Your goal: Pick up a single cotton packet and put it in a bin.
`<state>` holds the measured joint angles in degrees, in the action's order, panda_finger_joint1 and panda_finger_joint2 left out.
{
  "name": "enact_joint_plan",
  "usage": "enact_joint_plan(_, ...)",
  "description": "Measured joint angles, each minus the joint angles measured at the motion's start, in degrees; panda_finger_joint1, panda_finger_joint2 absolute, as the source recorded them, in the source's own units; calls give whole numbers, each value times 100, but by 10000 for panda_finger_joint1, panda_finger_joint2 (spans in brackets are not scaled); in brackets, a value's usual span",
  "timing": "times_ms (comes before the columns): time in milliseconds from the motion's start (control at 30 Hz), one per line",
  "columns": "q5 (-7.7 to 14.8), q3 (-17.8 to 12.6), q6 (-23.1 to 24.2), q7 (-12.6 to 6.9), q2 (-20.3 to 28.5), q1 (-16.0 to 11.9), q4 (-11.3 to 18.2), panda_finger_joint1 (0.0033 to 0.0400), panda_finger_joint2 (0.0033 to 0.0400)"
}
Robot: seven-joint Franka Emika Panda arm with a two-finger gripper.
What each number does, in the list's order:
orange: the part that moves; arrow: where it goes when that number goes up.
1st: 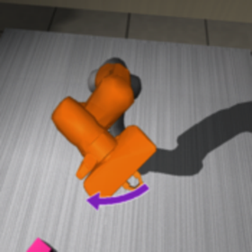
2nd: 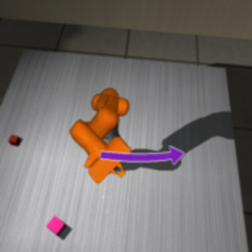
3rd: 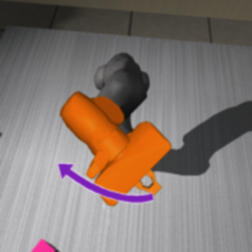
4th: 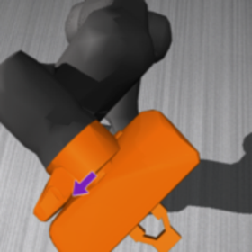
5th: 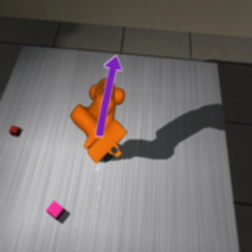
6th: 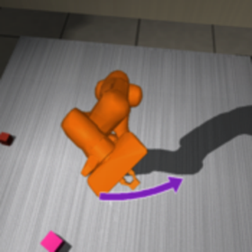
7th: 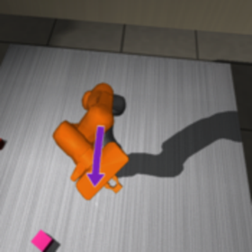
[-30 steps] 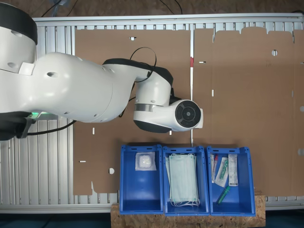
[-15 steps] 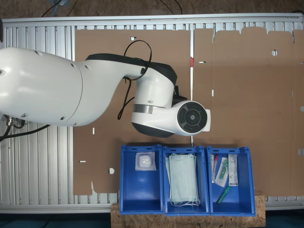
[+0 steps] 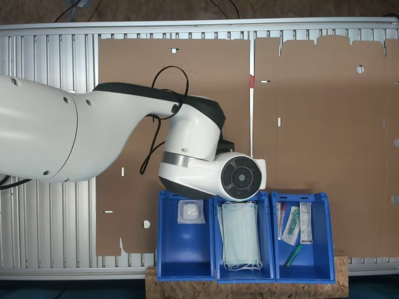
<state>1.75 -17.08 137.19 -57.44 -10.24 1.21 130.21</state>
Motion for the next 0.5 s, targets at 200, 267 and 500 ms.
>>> enact_joint_plan(200, 0, -296, -58, -349, 58, -4, 53, 53, 53)
enact_joint_plan(267, 2, -399, -71, -469, 66, -9, 57, 53, 53)
enact_joint_plan(500, 52, -753, -108, -859, 84, -37, 56, 53, 53)
